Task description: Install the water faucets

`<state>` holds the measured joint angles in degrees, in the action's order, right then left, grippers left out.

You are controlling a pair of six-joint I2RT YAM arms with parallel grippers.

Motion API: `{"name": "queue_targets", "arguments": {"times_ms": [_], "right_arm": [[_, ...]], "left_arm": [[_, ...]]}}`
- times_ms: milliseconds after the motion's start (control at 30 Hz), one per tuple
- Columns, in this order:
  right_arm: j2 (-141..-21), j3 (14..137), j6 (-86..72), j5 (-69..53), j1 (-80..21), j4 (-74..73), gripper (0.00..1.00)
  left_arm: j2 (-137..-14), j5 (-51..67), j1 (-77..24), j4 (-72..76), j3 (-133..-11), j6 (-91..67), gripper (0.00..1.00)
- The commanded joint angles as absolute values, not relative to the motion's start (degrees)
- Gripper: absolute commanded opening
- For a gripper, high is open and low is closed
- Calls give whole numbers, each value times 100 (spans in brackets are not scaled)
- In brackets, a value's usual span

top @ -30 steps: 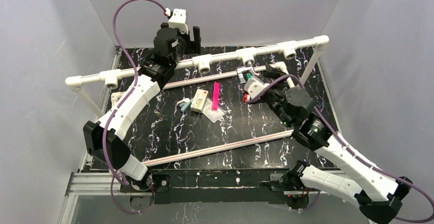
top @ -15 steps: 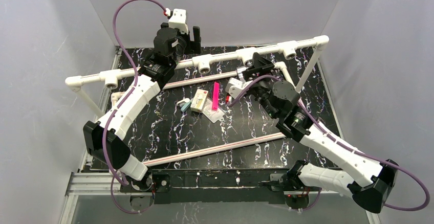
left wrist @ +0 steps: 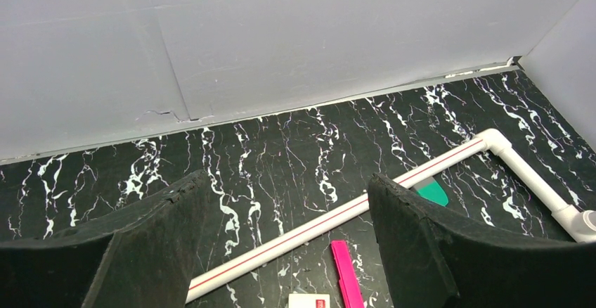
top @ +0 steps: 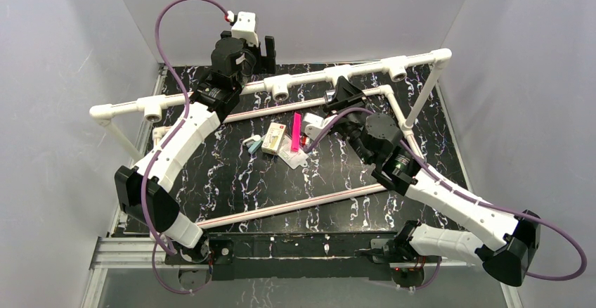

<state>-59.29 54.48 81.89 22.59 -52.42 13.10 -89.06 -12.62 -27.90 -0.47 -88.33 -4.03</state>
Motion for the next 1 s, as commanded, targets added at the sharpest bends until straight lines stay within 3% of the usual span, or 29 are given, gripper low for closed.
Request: {"name": "queue_targets", "arguments": {"times_ms": [0, 200, 433, 733, 967], "right_arm": [[-5958, 5414, 8295, 2363, -5312, 1773, 39], [-5999, 5420, 7998, 2504, -5324, 1799, 1], [-6045, 5433, 6664, 2790, -5495, 2007, 1], [-6120, 5300, 2806, 3627, -5517, 2593, 1], [-6128, 5486, -304, 4083, -5502, 2228, 1]], "left_arm": [[-9270, -1292, -2804, -983, -8474, -352, 80], [-9255, -1292, -2804, -967, -8464, -352, 80], [-9256, -1283, -2804, -967, -8459, -352, 80], [-9264, -1266, -2804, -967, -8462, -368, 80], [-9223, -1266, -2804, -954, -8424, -369, 80]]}}
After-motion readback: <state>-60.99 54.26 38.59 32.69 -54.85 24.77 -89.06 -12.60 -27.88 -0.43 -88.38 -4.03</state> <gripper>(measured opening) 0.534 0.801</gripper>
